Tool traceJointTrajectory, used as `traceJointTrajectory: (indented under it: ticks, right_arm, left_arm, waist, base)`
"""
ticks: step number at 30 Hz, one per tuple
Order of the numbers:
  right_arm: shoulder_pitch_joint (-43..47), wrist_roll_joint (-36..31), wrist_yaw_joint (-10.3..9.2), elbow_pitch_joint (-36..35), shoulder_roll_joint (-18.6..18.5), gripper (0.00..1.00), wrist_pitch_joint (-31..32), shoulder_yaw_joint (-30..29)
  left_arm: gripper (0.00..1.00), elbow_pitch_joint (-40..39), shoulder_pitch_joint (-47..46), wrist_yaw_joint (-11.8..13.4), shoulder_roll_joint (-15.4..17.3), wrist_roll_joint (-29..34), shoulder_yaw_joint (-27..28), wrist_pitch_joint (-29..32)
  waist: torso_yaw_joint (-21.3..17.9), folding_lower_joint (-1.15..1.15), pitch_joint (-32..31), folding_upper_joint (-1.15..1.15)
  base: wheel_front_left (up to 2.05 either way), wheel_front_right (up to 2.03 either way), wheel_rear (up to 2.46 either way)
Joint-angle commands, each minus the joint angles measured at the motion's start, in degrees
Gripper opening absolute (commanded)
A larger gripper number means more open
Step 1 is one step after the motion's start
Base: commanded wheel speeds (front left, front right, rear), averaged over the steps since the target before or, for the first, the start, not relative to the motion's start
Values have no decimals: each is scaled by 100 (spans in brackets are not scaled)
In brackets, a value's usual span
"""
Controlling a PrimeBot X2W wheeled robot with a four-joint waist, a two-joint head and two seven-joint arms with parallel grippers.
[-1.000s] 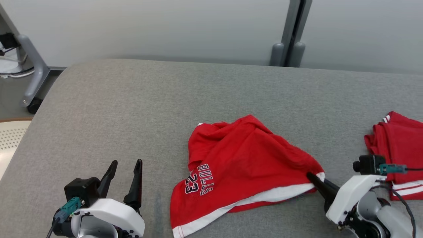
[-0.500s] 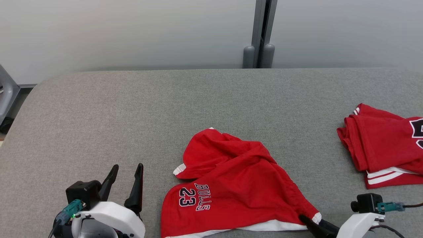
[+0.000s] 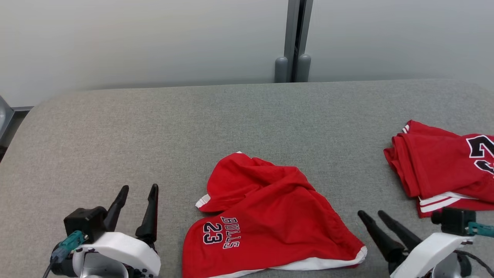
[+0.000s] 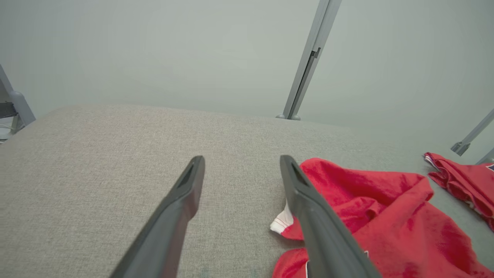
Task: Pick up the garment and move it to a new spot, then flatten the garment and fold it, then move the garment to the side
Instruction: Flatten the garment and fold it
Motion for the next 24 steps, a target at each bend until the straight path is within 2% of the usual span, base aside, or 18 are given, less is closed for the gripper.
traceJointTrajectory:
  ticks: [1,7,12,13,17,24]
  right_arm:
    - [75,-122,0,-119,-9,100,-91,-93]
    - [147,-1105,0,-926,203,100,-719,-821]
    - [84,-1926,0,-1411,771,100,-1275,-1432]
    - [100,-2324,0,-1559,904,100,-1395,-1589]
    - [282,-3113,0,-1738,1161,100,-1651,-1805]
    - [467,-3538,0,-1529,1220,100,-1780,-1692]
  left_arm:
    - [100,-31,-73,32,54,13,47,-61]
    - [100,-277,-42,67,152,45,284,-439]
    - [100,-479,43,137,232,85,471,-744]
    - [100,-551,97,180,240,114,558,-873]
    - [100,-701,364,326,188,171,709,-1075]
    - [100,-545,595,281,154,250,677,-1159]
  waist:
    - [-24,0,-18,0]
    - [-113,0,-53,0]
    - [-163,0,-72,0]
    - [-169,0,-89,0]
    - [-161,0,-165,0]
    - [-175,0,-236,0]
  base:
    - [0,0,0]
    - [0,0,0]
    - [0,0,0]
    - [0,0,0]
    - [0,0,0]
    - [0,0,0]
